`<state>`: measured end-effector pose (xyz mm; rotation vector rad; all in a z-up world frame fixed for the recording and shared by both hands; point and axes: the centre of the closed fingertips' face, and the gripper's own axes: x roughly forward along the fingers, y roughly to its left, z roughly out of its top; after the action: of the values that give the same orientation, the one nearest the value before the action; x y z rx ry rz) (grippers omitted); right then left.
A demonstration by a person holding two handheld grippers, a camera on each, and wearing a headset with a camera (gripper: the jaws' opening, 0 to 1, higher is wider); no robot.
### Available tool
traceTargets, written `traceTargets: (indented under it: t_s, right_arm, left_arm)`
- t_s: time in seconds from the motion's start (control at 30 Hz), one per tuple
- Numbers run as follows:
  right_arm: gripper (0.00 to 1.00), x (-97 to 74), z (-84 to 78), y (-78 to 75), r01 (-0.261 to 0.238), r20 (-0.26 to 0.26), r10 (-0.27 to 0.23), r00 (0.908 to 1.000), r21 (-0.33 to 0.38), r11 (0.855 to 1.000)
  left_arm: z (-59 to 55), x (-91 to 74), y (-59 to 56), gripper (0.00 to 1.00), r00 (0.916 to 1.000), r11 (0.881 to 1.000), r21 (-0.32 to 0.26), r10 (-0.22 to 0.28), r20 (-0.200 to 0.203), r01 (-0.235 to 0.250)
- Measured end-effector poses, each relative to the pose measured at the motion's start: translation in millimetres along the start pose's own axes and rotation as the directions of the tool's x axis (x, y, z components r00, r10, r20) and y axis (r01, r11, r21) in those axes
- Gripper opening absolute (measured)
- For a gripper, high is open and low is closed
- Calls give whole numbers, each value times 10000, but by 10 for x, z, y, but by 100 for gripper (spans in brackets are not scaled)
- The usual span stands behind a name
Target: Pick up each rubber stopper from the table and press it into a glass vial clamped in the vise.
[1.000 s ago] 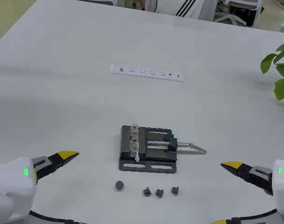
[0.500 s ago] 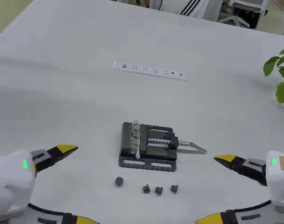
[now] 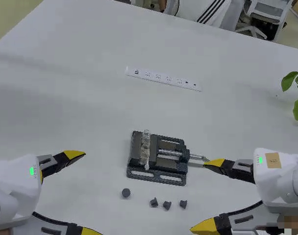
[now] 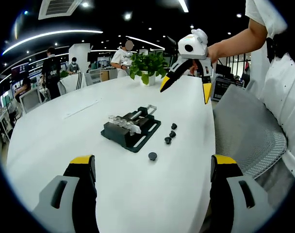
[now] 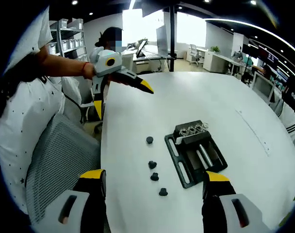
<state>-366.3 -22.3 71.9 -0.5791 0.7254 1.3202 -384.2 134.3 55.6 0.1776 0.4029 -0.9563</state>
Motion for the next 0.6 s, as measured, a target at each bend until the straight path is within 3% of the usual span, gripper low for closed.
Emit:
traceTargets:
  t_s: [0.37,0.6]
  right_arm:
    - [68,326,240,47,-856,-841,782,9934,-875,9925]
    - [55,580,325,49,-1300,-1437,1110,9834,-1302,9829]
  left_arm:
    - [-9,3,37,99,9999,10000,30,80,83,-81]
    - [-20,44,109,99,9999,9999,146,81,69,-82]
